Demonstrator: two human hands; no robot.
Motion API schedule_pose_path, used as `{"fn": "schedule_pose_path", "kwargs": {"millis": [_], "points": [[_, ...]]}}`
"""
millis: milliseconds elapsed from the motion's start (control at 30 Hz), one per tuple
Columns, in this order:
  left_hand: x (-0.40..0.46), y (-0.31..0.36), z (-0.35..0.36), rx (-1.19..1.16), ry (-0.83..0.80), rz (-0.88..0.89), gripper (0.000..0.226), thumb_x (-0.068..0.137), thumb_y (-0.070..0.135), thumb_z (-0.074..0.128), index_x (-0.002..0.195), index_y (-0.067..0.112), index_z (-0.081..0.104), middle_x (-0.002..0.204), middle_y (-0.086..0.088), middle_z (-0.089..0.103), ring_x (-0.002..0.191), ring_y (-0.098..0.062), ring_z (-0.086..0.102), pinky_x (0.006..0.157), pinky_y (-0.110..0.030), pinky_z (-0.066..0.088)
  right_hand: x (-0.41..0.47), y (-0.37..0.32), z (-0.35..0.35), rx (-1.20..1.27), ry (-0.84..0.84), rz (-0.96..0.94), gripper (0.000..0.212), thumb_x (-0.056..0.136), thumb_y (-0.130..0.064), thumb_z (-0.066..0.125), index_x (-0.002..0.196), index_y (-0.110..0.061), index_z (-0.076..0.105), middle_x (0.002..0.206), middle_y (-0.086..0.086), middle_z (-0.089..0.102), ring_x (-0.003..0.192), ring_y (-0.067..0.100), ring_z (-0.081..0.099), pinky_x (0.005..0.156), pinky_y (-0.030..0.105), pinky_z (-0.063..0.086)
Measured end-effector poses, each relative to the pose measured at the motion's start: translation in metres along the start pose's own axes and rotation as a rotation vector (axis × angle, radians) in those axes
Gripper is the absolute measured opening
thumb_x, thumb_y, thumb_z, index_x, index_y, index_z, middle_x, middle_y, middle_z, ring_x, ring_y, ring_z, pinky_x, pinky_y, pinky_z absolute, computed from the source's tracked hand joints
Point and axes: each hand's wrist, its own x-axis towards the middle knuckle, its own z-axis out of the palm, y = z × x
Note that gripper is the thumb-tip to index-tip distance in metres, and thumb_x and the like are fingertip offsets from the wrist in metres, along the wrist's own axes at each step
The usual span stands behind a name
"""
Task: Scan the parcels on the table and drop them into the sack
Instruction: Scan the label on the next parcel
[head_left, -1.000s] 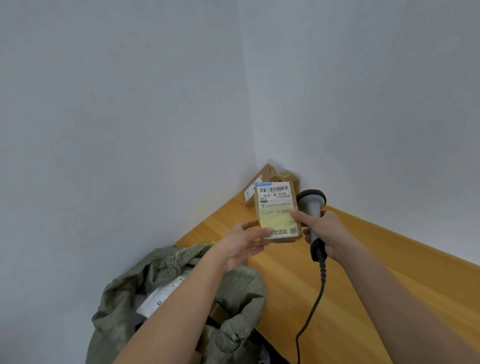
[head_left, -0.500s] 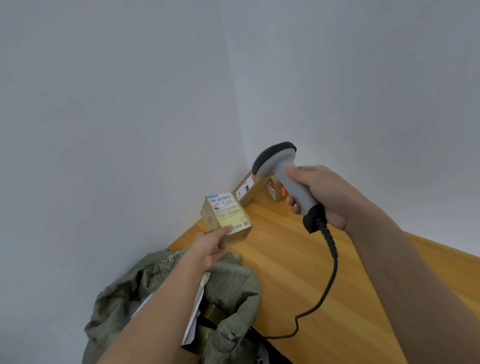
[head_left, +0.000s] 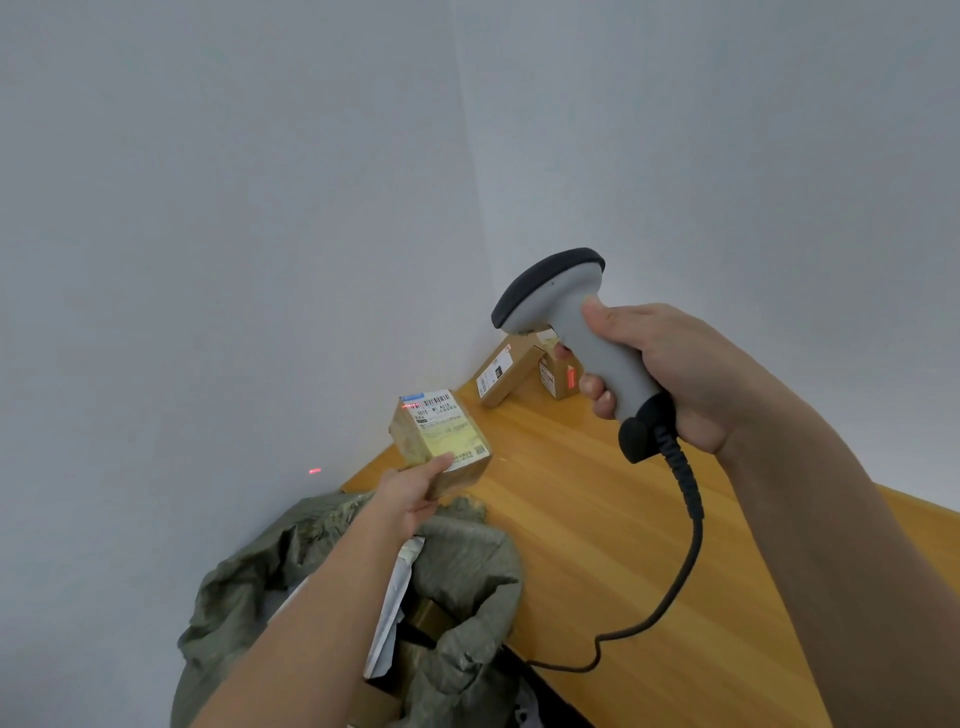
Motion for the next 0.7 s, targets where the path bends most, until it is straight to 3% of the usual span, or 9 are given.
{"fn": "schedule_pose_path", "kwargs": {"millis": [200, 300, 367, 433, 533, 633, 700], "points": [[0.004, -0.004, -0.004, 0.002, -0.002, 0.018, 0.053, 0.083, 0.017, 0.076, 0.128, 0.003, 0.052, 0.110, -0.012, 0.062, 0.098, -0.025, 0.058, 0.106, -0.042, 0.044, -0.002, 0.001, 0.002, 0.020, -0.001, 0.012, 0.042, 0.098, -0.036, 0.054, 0.116, 0.002, 0.058, 0.098, 0.012, 0.059, 0.057, 0.012, 0.053, 0.048, 0.022, 0.049], [0.006, -0.006, -0.009, 0.018, 0.003, 0.022, 0.059, 0.082, 0.019, 0.078, 0.131, 0.003, 0.049, 0.118, -0.014, 0.063, 0.087, -0.022, 0.061, 0.100, -0.040, 0.049, -0.001, 0.001, 0.004, 0.014, -0.001, 0.010, 0.041, 0.098, -0.036, 0.054, 0.115, 0.001, 0.059, 0.098, 0.012, 0.060, 0.057, 0.012, 0.054, 0.047, 0.022, 0.048], [0.008, -0.006, -0.017, 0.069, 0.004, 0.015, 0.055, 0.081, 0.020, 0.079, 0.125, 0.002, 0.052, 0.106, -0.011, 0.065, 0.083, -0.020, 0.062, 0.090, -0.038, 0.053, 0.002, 0.003, 0.004, -0.002, 0.006, 0.027, 0.041, 0.098, -0.037, 0.055, 0.112, 0.001, 0.060, 0.094, 0.010, 0.061, 0.057, 0.012, 0.054, 0.048, 0.023, 0.048], [0.011, -0.005, -0.030, 0.171, -0.009, 0.001, 0.047, 0.080, 0.017, 0.079, 0.119, 0.003, 0.056, 0.098, -0.009, 0.067, 0.086, -0.021, 0.065, 0.075, -0.036, 0.056, 0.005, 0.007, 0.006, -0.032, 0.009, 0.070, 0.041, 0.098, -0.037, 0.055, 0.112, 0.001, 0.061, 0.089, 0.009, 0.060, 0.057, 0.012, 0.054, 0.048, 0.023, 0.048], [0.014, -0.009, -0.056, 0.424, -0.063, -0.097, 0.037, 0.081, 0.010, 0.077, 0.114, 0.000, 0.063, 0.105, -0.013, 0.072, 0.095, -0.025, 0.067, 0.087, -0.037, 0.055, 0.010, 0.020, 0.012, -0.089, 0.009, 0.137, 0.040, 0.099, -0.035, 0.055, 0.116, 0.001, 0.059, 0.094, 0.012, 0.059, 0.055, 0.012, 0.053, 0.046, 0.023, 0.048], [0.015, -0.022, -0.084, 0.708, -0.071, -0.223, 0.022, 0.087, 0.010, 0.071, 0.106, 0.000, 0.066, 0.106, -0.013, 0.071, 0.088, -0.023, 0.063, 0.073, -0.028, 0.047, 0.017, 0.036, 0.020, -0.118, 0.021, 0.210, 0.041, 0.099, -0.034, 0.055, 0.115, 0.004, 0.059, 0.081, 0.012, 0.054, 0.049, 0.012, 0.052, 0.043, 0.022, 0.046], [0.014, -0.031, -0.099, 0.840, -0.090, -0.302, 0.013, 0.092, 0.015, 0.065, 0.099, 0.003, 0.064, 0.094, -0.010, 0.066, 0.078, -0.020, 0.057, 0.069, -0.029, 0.043, 0.022, 0.045, 0.027, -0.152, 0.022, 0.246, 0.043, 0.099, -0.034, 0.055, 0.112, 0.006, 0.060, 0.077, 0.011, 0.053, 0.048, 0.013, 0.051, 0.044, 0.022, 0.047]]}}
